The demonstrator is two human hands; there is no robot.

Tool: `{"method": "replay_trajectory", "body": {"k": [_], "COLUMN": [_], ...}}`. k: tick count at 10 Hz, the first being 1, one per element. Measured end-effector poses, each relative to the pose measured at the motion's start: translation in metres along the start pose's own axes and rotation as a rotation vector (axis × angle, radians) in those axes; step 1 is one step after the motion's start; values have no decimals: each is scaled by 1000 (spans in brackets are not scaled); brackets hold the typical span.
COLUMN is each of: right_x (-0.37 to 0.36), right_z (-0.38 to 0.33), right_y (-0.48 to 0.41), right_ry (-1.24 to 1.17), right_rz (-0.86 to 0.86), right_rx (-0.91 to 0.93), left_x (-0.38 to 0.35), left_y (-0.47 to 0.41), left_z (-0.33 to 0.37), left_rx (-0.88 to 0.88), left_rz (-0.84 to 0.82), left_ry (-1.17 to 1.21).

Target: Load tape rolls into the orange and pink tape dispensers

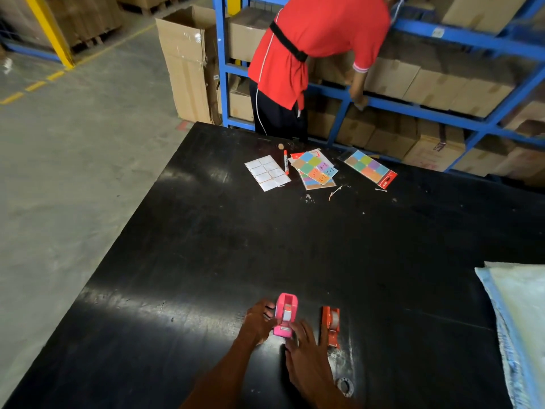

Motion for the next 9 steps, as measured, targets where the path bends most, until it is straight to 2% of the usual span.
{"method": "replay_trajectory", "body": {"k": [2,4,7,8,9], "right_x": [16,8,24,16,15], "right_z": [1,4,3,8,16], "right_y": [-3,-14,-28,-23,-6], "right_ry": [-83,-173,19,-84,-313], "right_rz": [86,-27,-96,-80,129], "right_rx": [-5,-70,-17,-49,-114], "left_x": [1,4,7,10,14], "left_y": [0,4,16,24,33], "left_z": [0,3,14,19,14], "left_rx": [15,13,27,51,50], "left_rz": [6,9,36,20,-41], "left_ry": [65,96,22,-13,-53]}}
Point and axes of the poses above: each hand's wrist, its own y-axis away from the middle knuckle, its own x-axis out of the back of the hand, z = x × y, the point moved 6 cm from there along -y, towards the middle knuckle, and after that the axes turned 11 degrees about z, right-handed, at the moved point
